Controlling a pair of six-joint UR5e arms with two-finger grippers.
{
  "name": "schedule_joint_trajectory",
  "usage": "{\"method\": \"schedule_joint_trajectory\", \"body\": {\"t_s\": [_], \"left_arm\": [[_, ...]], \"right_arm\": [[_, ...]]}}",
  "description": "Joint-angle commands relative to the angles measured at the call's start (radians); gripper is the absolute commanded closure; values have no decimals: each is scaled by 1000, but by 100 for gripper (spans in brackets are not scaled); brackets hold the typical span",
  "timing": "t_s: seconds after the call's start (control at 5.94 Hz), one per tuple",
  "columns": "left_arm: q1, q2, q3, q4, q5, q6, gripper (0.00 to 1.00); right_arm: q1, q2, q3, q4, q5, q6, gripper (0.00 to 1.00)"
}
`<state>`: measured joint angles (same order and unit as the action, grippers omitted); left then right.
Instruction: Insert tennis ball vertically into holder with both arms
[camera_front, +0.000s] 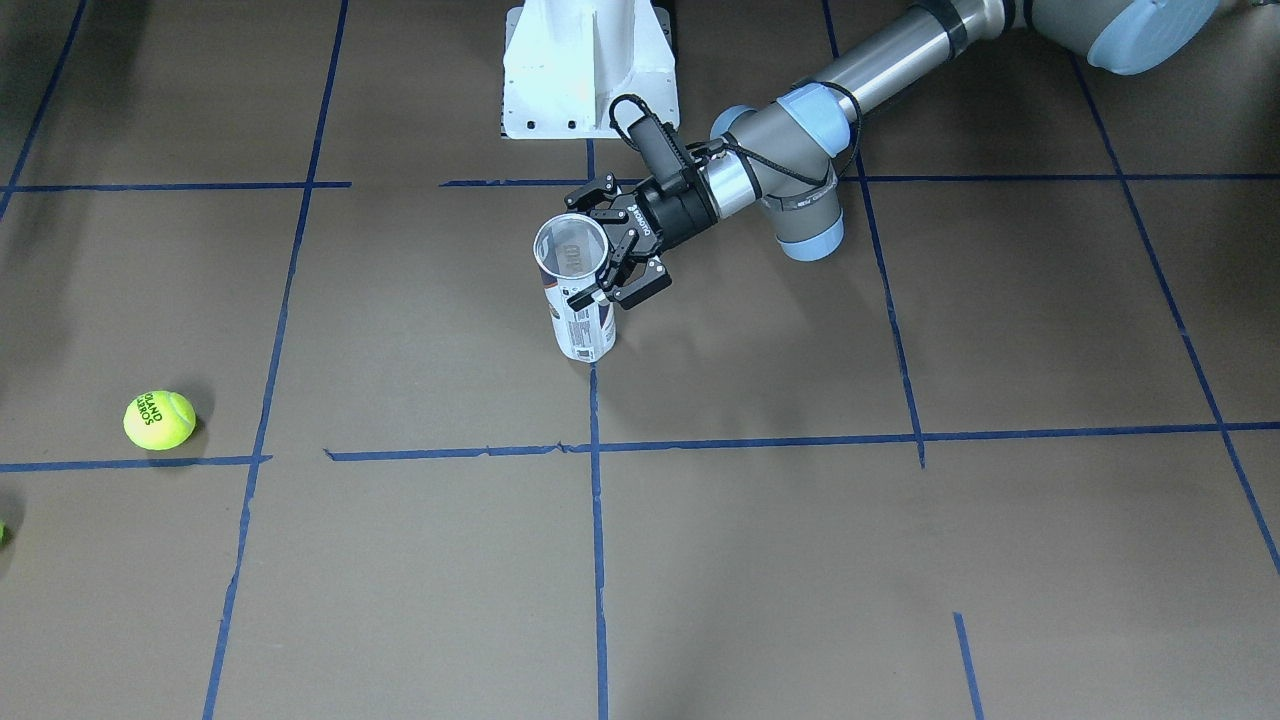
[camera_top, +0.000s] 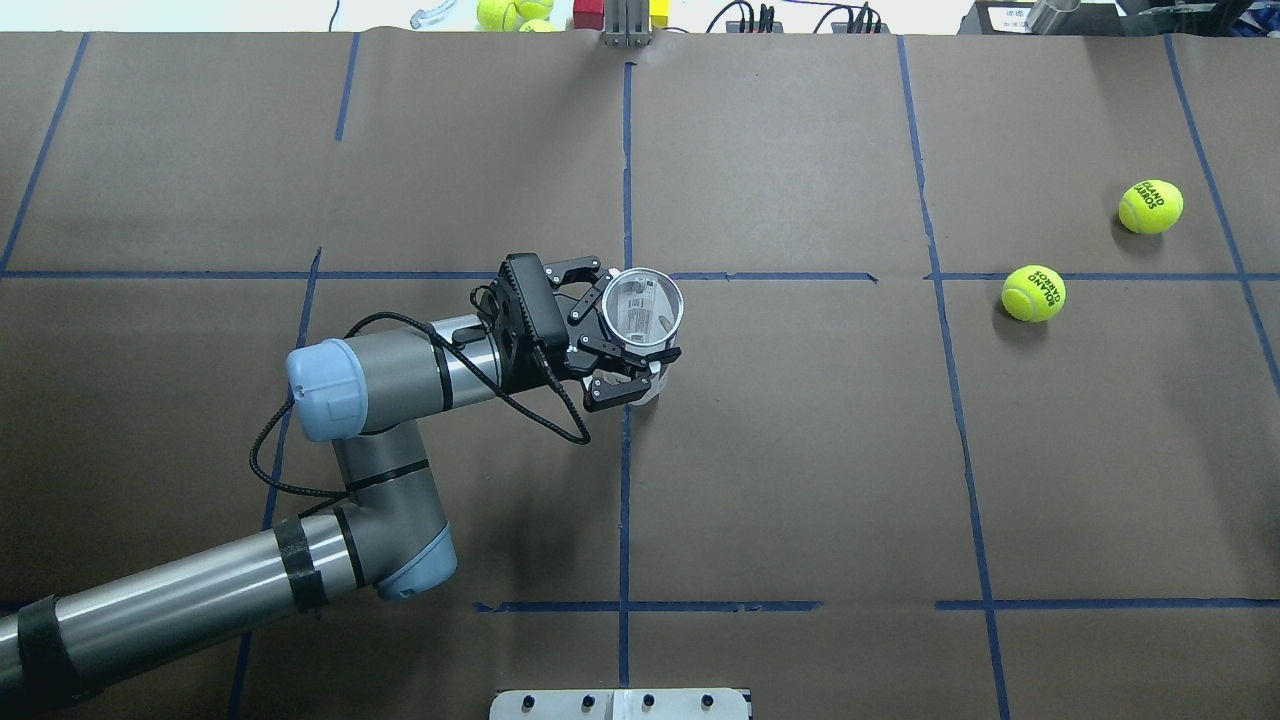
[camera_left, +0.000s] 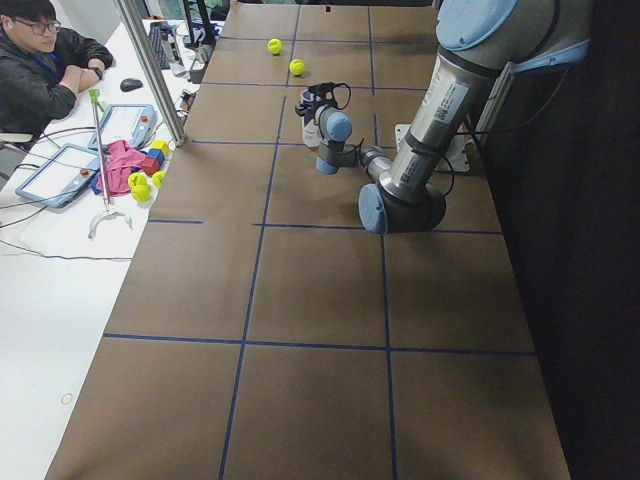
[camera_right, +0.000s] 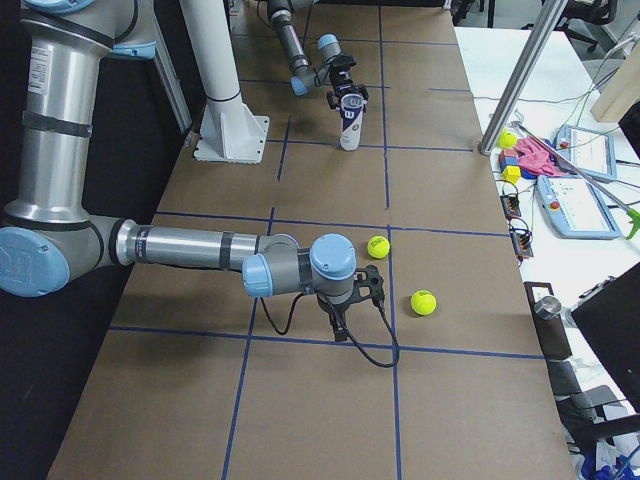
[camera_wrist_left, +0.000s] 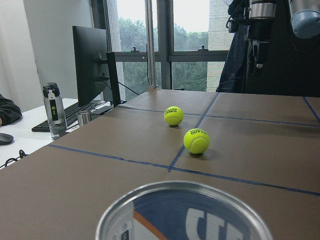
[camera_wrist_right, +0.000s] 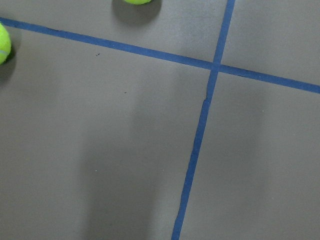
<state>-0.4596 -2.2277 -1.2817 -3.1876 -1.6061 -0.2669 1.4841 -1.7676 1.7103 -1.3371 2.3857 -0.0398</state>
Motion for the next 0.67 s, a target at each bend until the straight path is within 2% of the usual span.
{"method": "schedule_joint_trajectory", "body": {"t_s": [0.0, 0.5], "left_arm": [[1, 0, 4, 0, 0, 0, 16], [1, 8, 7, 0, 15, 0, 12]], "right_arm": [[-2, 0, 0, 7, 0, 0, 0], [-4, 31, 6, 6, 0, 1, 0]]}}
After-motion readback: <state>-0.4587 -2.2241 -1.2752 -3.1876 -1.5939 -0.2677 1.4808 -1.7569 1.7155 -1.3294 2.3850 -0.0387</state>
